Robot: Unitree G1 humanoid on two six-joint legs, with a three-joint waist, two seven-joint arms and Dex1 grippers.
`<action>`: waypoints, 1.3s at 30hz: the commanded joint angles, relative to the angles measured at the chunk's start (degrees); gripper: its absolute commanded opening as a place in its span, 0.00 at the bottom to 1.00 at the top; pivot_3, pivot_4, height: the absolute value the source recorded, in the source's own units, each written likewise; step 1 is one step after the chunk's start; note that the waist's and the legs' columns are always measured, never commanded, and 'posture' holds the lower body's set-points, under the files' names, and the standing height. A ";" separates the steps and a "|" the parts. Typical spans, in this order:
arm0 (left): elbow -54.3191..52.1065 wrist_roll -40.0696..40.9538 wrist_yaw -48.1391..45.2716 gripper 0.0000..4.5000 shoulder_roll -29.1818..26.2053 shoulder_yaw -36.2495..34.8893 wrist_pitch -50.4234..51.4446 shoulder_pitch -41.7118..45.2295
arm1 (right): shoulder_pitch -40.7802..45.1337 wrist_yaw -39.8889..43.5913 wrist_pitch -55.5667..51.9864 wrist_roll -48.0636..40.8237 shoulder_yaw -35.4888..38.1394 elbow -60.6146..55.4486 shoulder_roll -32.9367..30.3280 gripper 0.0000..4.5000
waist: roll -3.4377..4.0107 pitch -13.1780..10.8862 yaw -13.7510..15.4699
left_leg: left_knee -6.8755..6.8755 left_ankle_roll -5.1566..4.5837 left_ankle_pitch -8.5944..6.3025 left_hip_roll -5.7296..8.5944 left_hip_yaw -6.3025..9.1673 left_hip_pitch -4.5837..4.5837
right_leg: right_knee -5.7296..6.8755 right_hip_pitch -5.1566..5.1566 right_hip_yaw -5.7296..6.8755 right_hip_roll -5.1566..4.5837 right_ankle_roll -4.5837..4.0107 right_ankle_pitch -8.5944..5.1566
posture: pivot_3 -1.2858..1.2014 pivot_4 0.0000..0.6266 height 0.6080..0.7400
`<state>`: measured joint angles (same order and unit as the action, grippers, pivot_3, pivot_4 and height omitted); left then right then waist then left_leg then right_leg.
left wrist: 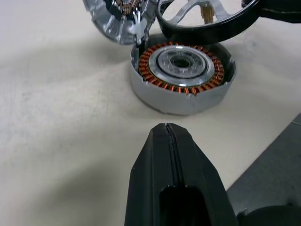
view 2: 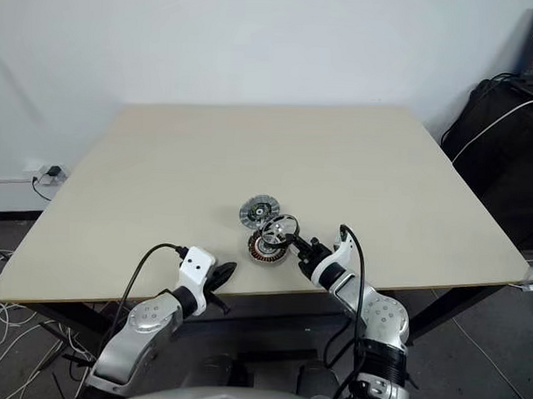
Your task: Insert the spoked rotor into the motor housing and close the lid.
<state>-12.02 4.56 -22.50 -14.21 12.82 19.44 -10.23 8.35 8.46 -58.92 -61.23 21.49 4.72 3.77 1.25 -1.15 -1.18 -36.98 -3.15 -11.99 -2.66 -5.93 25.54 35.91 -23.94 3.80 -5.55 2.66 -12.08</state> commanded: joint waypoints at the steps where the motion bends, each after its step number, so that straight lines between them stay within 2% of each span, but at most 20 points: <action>1: -2.47 -0.23 0.28 0.00 -0.31 -0.55 -0.62 0.26 | 0.81 1.24 0.37 -2.29 -1.99 -0.42 3.94 0.09 | 0.00 0.00 0.02 | 0.00 0.00 0.00 0.00 0.00 0.00 | 0.00 0.00 0.00 0.00 0.00 0.00 | 0.52 0.00 1.00; 32: -5.18 -0.10 0.71 0.00 -0.39 -0.37 1.82 -0.30 | 2.11 2.36 3.52 -1.14 -4.43 7.88 3.59 0.09 | 0.01 0.00 0.00 | 0.02 0.00 0.00 0.00 -0.01 0.01 | -0.01 -0.02 -0.01 0.00 0.00 0.00 | 0.52 0.00 1.00; 39: -5.10 -0.03 0.88 0.00 -0.21 -0.13 2.01 -0.06 | 2.32 2.11 4.45 -0.08 -4.37 8.46 2.36 0.59 | -0.02 0.03 -0.13 | 0.02 0.01 0.00 -0.01 -0.01 0.00 | -0.01 -0.02 -0.01 0.01 0.00 0.00 | 0.52 0.00 1.00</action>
<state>-14.23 4.58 -21.68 -14.37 12.84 21.92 -10.91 9.66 11.15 -55.40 -61.79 17.10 13.53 3.52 1.23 -1.12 -1.31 -36.96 -3.14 -11.99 -2.67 -5.94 25.53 35.91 -23.95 3.78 -5.55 2.67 -12.08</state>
